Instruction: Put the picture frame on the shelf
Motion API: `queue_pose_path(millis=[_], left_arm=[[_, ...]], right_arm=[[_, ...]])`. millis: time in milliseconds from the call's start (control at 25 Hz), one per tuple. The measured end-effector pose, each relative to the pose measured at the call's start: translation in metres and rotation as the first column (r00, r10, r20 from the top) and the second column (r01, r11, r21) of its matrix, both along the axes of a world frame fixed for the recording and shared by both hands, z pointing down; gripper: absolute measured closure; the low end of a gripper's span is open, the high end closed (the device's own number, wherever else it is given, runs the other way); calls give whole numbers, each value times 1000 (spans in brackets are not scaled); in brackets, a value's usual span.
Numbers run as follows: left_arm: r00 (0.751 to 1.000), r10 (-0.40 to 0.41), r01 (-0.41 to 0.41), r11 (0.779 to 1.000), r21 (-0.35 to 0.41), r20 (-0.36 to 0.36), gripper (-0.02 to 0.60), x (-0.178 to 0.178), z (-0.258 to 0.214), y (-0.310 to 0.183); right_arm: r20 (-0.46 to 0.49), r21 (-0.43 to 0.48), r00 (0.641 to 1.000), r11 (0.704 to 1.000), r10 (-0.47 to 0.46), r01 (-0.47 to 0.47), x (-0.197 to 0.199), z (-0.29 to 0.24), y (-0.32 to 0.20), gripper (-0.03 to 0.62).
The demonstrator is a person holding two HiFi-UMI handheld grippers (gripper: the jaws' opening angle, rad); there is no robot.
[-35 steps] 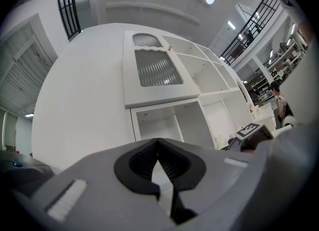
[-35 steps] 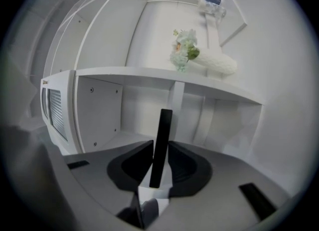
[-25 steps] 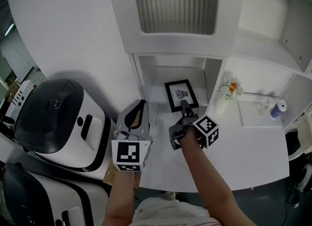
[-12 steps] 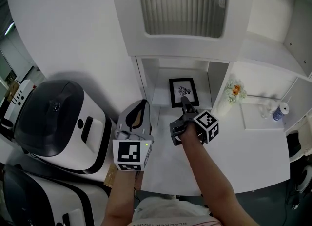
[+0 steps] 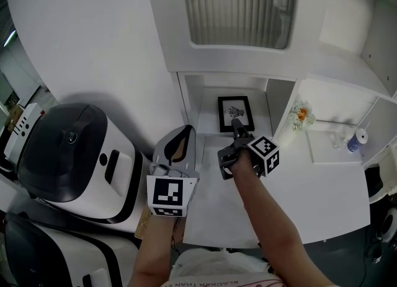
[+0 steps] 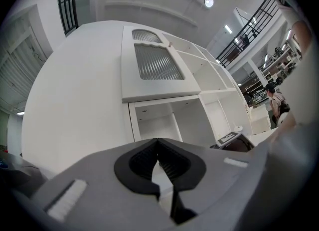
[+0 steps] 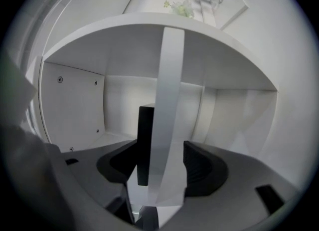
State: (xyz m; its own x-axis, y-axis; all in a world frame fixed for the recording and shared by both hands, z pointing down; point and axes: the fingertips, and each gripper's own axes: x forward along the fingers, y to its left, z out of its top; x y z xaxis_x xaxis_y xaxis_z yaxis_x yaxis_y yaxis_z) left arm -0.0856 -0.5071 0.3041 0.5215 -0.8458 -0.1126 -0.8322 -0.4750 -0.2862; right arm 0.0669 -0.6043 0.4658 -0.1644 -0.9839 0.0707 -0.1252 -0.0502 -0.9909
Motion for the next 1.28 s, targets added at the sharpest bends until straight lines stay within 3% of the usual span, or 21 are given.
queue_pose_path(millis=[680,840,1040,1280], left_arm=[[995,-25,25,1000,-7,-95,572,7,-10,51],[993,-32,33,999,6,-110,572,13,-16,66],[990,-54,57,998,16,-132,572,14,-22,84],[982,-93,94,996,2,-165,572,7,-21,92]], right_arm=[[-11,69,994,991,-110,111,0,-30,65,345],[-75,107,989,985,-124,132,5,-45,83,448],[-150,148,976,972,-160,182,8,-62,101,519],[-304,213,932,940,-196,267,10,-97,120,564]])
